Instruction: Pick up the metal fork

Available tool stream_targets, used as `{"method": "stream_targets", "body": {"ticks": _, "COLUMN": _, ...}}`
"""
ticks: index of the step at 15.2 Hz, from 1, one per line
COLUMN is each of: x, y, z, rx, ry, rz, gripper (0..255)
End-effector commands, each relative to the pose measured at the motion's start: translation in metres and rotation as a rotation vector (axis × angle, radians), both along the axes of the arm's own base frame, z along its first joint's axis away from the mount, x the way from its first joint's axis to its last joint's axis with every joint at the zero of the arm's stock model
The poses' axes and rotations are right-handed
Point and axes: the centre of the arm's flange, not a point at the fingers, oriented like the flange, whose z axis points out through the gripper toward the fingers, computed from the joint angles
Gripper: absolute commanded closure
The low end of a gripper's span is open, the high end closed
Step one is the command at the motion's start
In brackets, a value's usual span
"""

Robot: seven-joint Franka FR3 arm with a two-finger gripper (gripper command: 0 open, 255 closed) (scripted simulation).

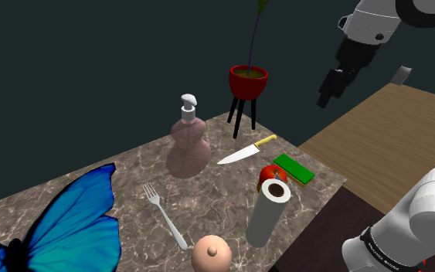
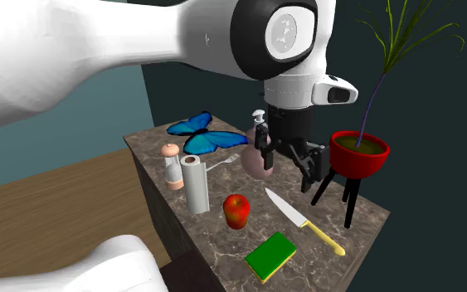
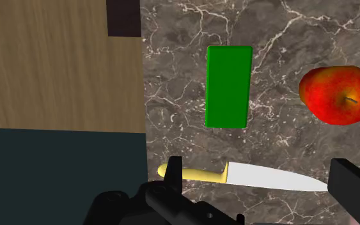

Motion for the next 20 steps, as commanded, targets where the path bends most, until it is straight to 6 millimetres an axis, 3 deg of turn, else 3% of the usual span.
{"method": "stream_targets", "body": {"ticks": 1, "x": 0.000, "y": 0.000, "z": 0.000, "rx": 0.000, "ry": 0.000, "rz": 0.000, "gripper": 0}}
{"method": "stream_targets", "body": {"ticks": 20, "x": 0.079, "y": 0.205, "z": -0.114, "rx": 0.023, "ry": 0.003, "rz": -0.012, "gripper": 0}}
